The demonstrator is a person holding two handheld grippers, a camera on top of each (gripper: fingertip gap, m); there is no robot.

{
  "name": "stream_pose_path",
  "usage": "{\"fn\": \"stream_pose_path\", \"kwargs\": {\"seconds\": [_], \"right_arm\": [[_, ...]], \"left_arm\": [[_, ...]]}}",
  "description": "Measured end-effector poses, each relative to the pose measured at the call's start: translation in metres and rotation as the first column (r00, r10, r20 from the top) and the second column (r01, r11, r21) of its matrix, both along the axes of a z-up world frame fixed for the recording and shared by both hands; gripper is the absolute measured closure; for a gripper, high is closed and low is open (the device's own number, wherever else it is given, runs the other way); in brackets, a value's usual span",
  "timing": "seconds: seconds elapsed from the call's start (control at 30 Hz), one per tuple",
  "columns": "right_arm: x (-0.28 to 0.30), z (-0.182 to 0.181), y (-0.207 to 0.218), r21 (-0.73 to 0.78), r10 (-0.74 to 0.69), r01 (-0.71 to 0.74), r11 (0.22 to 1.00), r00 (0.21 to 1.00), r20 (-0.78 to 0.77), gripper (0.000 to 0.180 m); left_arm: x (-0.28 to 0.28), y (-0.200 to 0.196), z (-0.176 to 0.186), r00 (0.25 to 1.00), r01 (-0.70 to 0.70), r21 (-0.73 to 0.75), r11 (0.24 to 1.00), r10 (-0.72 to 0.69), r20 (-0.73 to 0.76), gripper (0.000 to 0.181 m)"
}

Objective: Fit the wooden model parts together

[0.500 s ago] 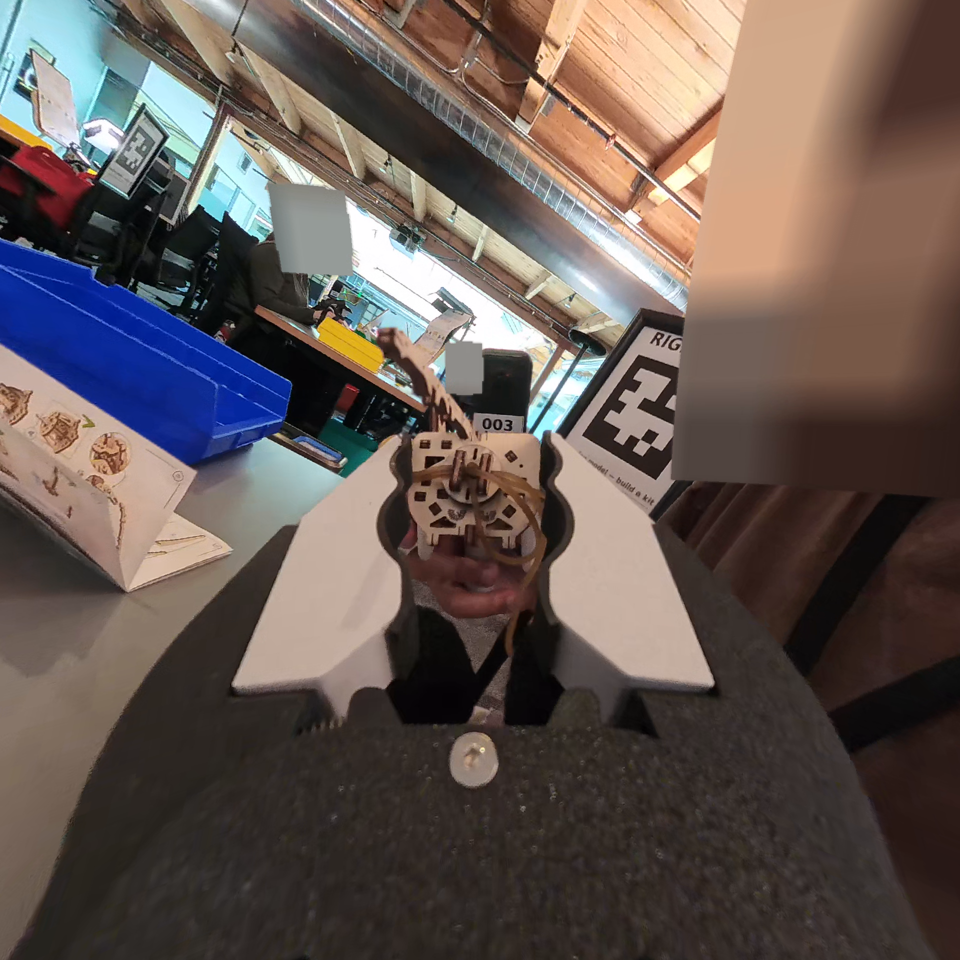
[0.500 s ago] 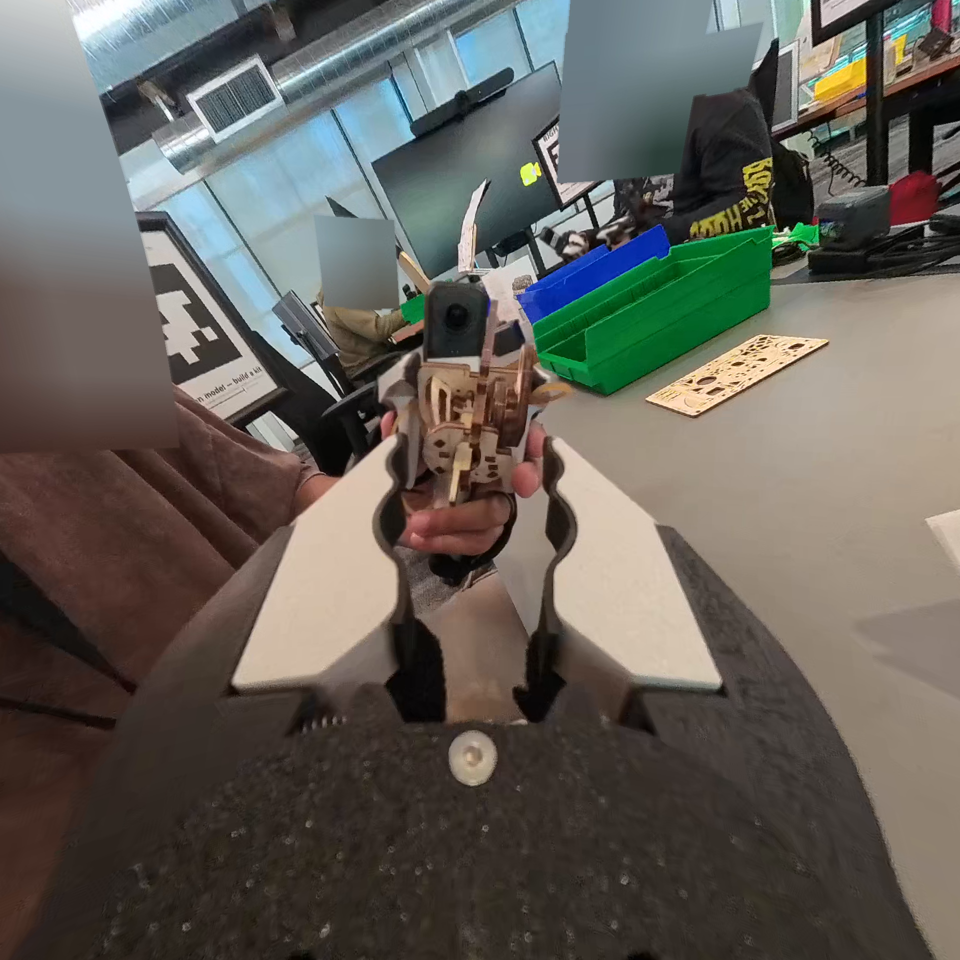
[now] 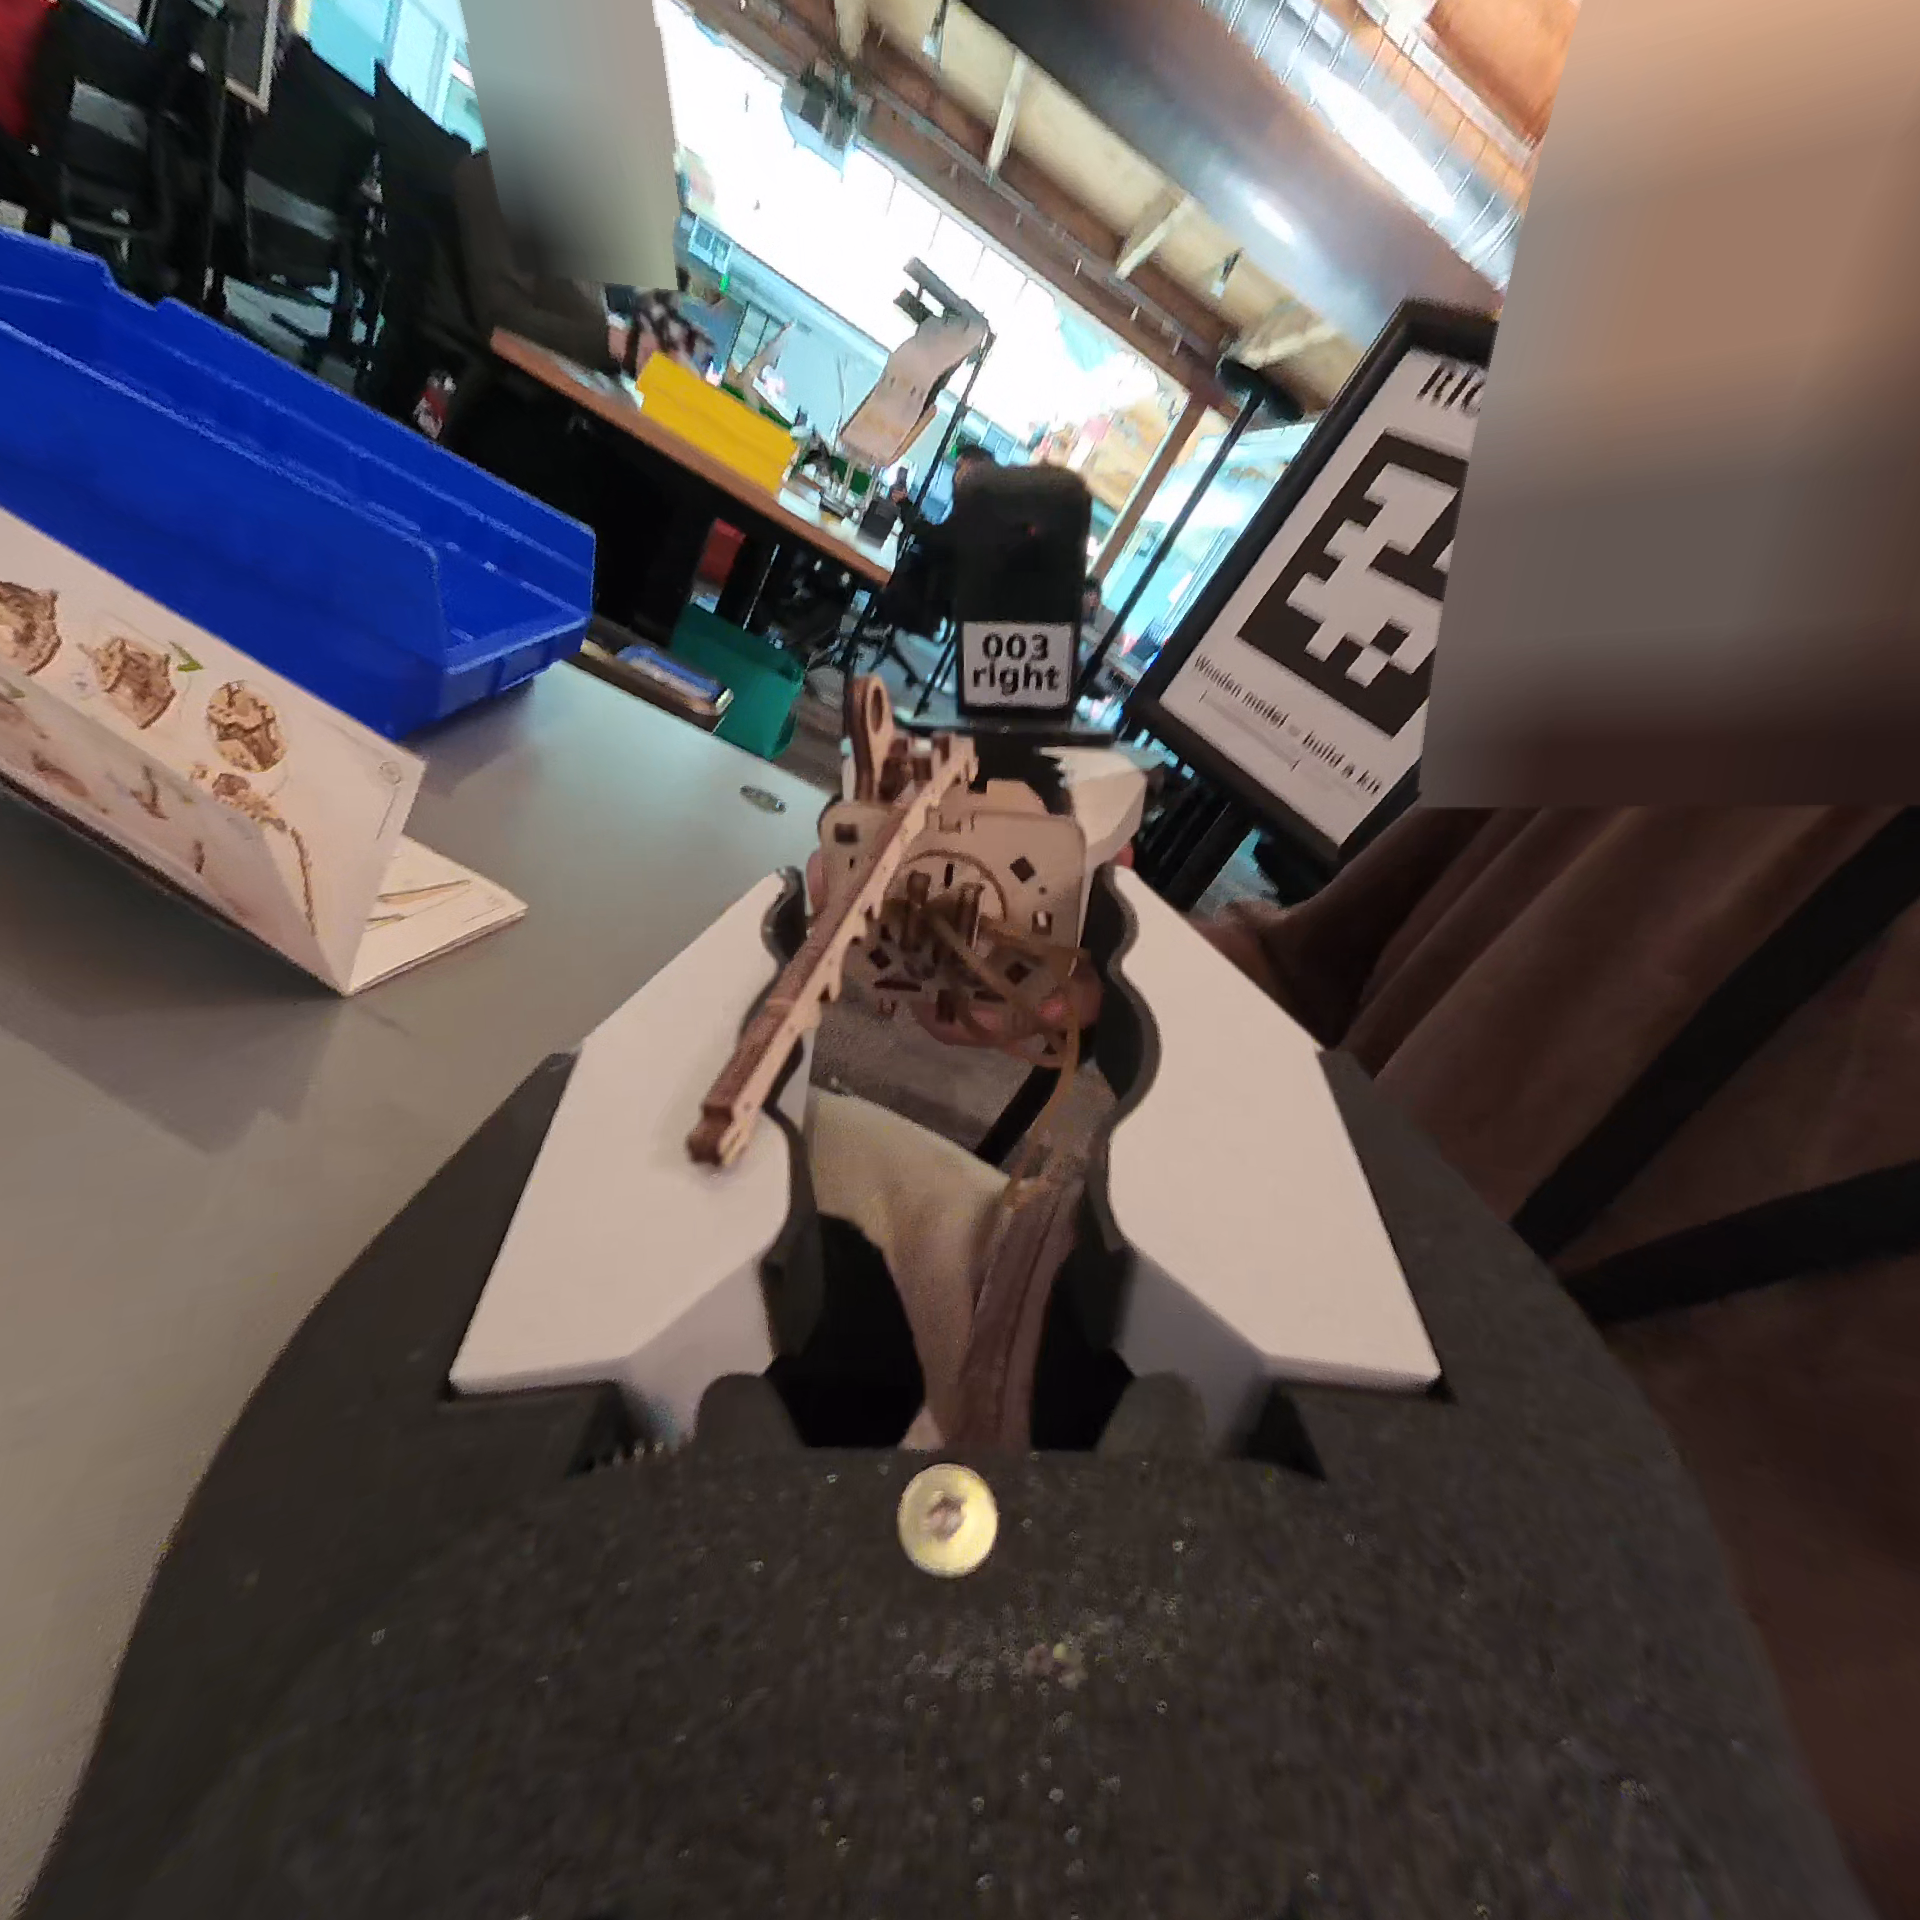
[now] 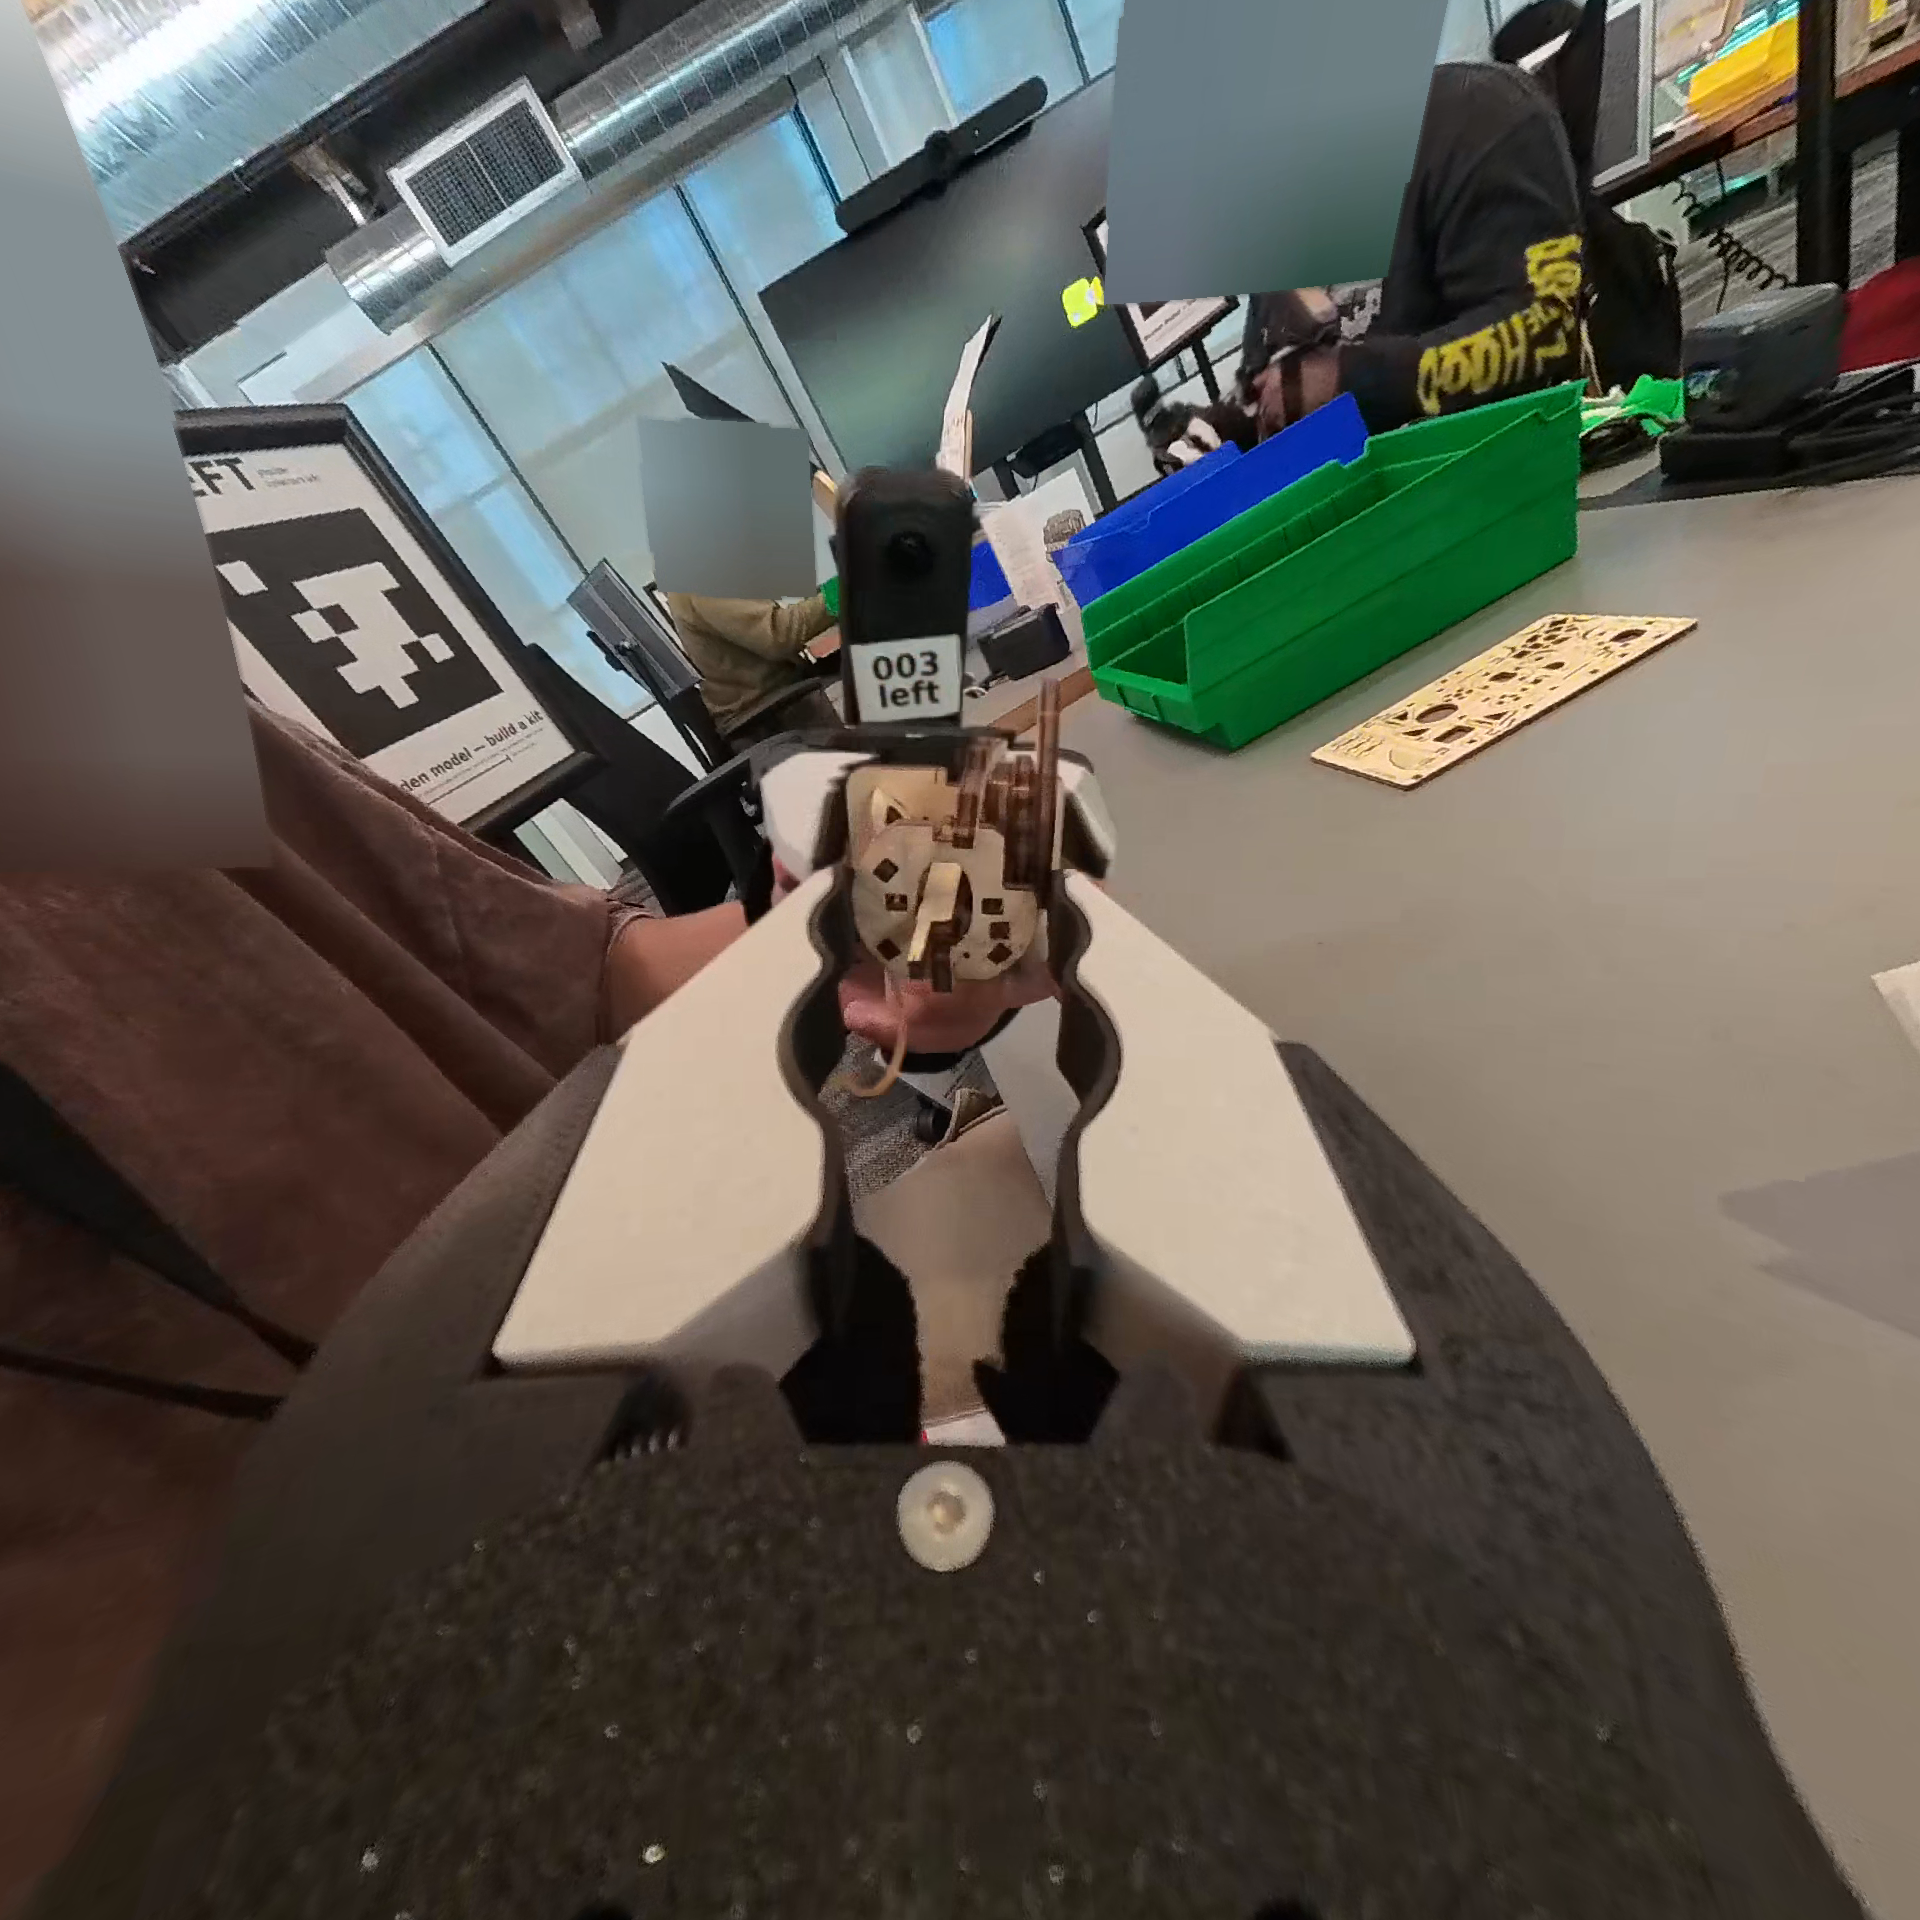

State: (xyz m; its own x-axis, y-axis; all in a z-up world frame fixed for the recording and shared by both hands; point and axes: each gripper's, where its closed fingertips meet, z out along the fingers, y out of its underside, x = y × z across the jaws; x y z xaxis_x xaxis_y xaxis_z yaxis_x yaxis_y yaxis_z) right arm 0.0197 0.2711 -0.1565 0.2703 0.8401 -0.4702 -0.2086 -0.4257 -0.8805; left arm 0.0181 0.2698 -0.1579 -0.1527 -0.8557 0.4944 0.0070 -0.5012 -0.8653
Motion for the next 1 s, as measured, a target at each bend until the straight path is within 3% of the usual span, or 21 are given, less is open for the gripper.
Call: {"fn": "stream_pose_path", "kwargs": {"seconds": [0.2,0.37,0.57,0.67,1.0], "right_arm": [[0.0,-0.008,0.002,0.023,-0.013,0.012,1.0,0.998,0.055,0.144],[-0.003,-0.008,0.002,0.012,-0.003,0.003,1.0,0.999,0.048,0.144],[-0.005,-0.007,-0.001,0.004,0.018,-0.018,1.0,0.999,0.033,0.143],[-0.001,0.003,-0.004,0.045,0.023,-0.024,0.999,1.0,0.018,0.135],[0.033,0.018,0.009,0.17,-0.105,0.083,0.982,0.986,0.128,0.146]], "left_arm": [[0.003,-0.004,-0.012,0.997,0.022,0.0,1.0,-0.022,-0.067,0.121],[0.003,-0.003,-0.017,0.995,0.02,0.017,1.0,-0.018,-0.093,0.132],[0.001,-0.005,-0.015,0.996,0.032,0.034,0.999,-0.029,-0.084,0.133],[0.0,-0.003,-0.014,0.997,0.014,0.053,0.998,-0.01,-0.072,0.144],[0.001,0.008,-0.021,0.988,-0.068,0.161,0.985,0.089,-0.125,0.144]]}}
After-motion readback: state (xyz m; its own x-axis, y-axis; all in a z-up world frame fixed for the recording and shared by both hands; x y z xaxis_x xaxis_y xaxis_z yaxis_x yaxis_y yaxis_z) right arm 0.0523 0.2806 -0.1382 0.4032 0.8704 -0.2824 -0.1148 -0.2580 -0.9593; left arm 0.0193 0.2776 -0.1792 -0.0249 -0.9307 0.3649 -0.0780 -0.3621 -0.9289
